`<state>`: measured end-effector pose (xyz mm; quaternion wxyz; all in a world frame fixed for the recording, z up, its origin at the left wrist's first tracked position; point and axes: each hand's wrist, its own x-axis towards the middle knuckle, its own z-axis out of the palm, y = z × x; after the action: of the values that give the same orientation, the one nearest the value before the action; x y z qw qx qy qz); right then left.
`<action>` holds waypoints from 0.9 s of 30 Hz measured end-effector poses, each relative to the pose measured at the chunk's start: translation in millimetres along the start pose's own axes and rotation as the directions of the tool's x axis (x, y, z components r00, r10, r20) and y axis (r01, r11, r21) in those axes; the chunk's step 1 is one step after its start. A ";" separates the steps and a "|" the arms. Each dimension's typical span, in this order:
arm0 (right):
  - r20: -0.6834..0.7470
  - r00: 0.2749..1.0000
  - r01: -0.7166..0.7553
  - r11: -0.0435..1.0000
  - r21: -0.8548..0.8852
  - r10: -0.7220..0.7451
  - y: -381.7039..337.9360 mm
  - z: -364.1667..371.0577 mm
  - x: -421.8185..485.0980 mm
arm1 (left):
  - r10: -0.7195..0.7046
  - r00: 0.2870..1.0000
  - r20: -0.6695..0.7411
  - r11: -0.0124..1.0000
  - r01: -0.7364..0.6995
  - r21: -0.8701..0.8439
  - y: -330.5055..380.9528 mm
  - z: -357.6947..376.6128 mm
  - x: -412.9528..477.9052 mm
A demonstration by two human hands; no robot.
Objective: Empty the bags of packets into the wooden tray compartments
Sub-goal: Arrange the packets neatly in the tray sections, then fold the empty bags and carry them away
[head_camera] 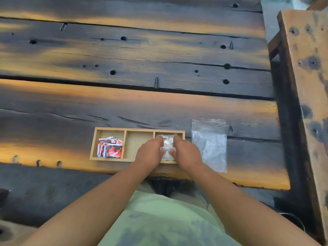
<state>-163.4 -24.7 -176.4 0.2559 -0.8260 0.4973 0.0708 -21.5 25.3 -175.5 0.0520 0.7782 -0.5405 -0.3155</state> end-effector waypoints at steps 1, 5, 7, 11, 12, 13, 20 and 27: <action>0.005 1.000 -0.011 1.000 0.002 0.011 -1.1 -0.5 0.5 | 0.003 1.000 0.008 1.000 -0.003 0.005 -0.3 -0.3 1.1; 0.026 0.997 -0.068 0.998 -0.017 0.069 -5.3 -2.3 1.4 | 0.028 0.997 0.067 0.999 -0.027 -0.017 0.2 -6.9 3.2; 0.032 0.994 -0.103 0.994 -0.046 0.105 -6.2 -4.2 0.4 | 0.057 0.992 0.111 0.997 -0.051 -0.049 -1.9 -12.7 1.9; -0.003 0.984 -0.181 0.984 -0.011 0.180 -14.8 -9.7 -10.7 | 0.145 0.981 0.130 0.988 -0.137 -0.066 -18.9 -24.9 -8.1; -0.017 0.979 -0.202 0.979 0.006 0.202 -16.3 -11.2 -14.2 | 0.163 0.978 0.127 0.986 -0.157 -0.059 -22.7 -27.7 -10.4; -0.025 0.974 -0.223 0.975 0.022 0.223 -18.1 -12.1 -18.5 | 0.179 0.976 0.126 0.983 -0.174 -0.051 -25.4 -30.2 -13.3; -0.075 0.937 -0.333 0.937 0.105 0.342 -17.9 -19.8 -52.8 | 0.303 0.942 0.144 0.951 -0.308 0.014 -16.7 -37.8 -28.1; -0.049 0.894 -0.434 0.886 0.165 0.446 17.3 -31.4 -80.7 | 0.365 0.914 0.175 0.928 -0.372 0.011 23.5 -29.4 -22.7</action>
<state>-222.5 16.7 -125.4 0.2728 -0.6724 0.6859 0.0542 -29.3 27.9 -132.4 0.0471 0.6335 -0.6867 -0.3535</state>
